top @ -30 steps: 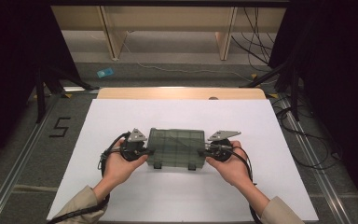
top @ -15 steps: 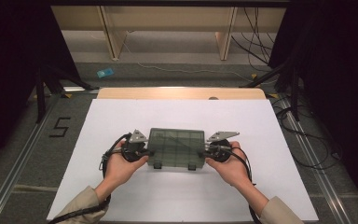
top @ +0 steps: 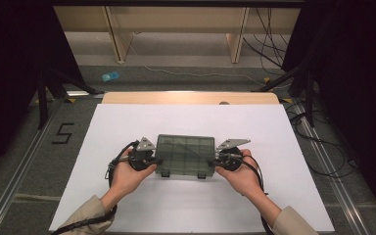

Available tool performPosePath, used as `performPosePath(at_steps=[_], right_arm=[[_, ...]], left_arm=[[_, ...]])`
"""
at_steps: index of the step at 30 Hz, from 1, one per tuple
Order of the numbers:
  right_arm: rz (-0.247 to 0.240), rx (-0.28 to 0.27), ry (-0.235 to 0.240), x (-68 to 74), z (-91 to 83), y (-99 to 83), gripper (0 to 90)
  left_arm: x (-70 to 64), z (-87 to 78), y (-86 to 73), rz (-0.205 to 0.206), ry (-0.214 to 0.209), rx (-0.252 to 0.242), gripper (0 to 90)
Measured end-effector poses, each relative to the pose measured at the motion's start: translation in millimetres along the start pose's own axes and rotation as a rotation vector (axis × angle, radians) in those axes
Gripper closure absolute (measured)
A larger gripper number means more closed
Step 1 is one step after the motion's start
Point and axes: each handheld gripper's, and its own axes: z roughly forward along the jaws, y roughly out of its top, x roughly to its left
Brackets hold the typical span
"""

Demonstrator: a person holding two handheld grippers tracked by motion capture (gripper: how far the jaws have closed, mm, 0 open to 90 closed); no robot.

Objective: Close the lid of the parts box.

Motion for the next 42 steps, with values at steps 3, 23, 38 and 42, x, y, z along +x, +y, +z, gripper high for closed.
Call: performPosePath(at_steps=[3,23,38,42], right_arm=[[0.002,0.000,0.000,0.1,0.0,-0.1,90.0],[0.014,-0.036,0.036,-4.5,-3.9,-3.0,74.5],[-0.115,-0.256,0.074,-2.0,-40.7,-18.6,22.9],[-0.122,-0.269,0.082,-1.6,-49.8,-24.9,21.4]], left_arm=[[0.0,-0.2,-0.2,0.002,0.007,-0.002,89.9],[-2.2,-5.5,-5.8,0.002,0.027,-0.041,75.4],[-9.5,-42.3,-17.4,-0.023,-0.063,-0.232,8.8],[-9.5,-51.1,-24.0,-0.022,-0.066,-0.250,0.7]])
